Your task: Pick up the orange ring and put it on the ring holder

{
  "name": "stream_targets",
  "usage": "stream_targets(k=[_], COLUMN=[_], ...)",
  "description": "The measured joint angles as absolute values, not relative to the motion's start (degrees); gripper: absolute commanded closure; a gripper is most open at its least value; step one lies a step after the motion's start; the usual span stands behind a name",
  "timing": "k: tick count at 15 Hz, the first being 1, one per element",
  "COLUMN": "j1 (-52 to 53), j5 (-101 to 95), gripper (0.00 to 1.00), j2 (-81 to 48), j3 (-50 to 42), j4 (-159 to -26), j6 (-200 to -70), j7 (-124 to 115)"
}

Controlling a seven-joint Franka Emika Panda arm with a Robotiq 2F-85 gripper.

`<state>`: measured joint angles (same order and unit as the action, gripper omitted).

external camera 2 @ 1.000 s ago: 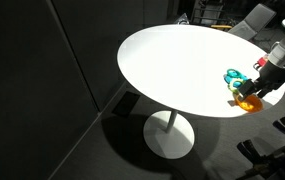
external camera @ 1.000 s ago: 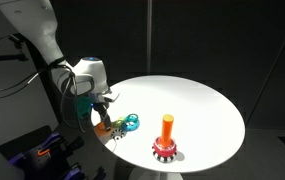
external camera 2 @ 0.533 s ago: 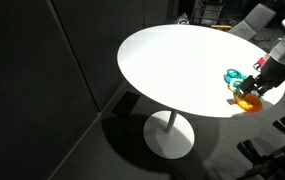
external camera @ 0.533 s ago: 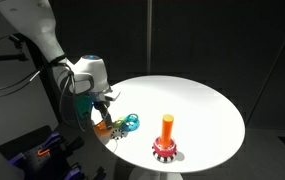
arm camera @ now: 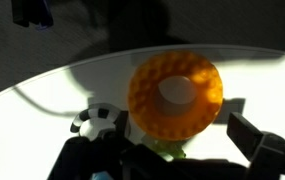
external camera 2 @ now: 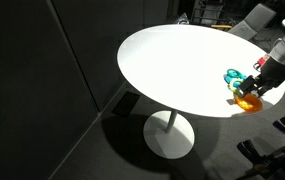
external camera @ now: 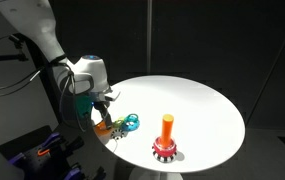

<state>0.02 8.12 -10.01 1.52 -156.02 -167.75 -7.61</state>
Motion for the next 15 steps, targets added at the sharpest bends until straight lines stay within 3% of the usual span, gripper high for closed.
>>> stream_targets(k=[15], j1=[-0.10], j5=[8.49], gripper=[0.00], j2=[-11.27], j3=[2.51], j4=[-156.04], j6=[-167.75], j7=[-6.42])
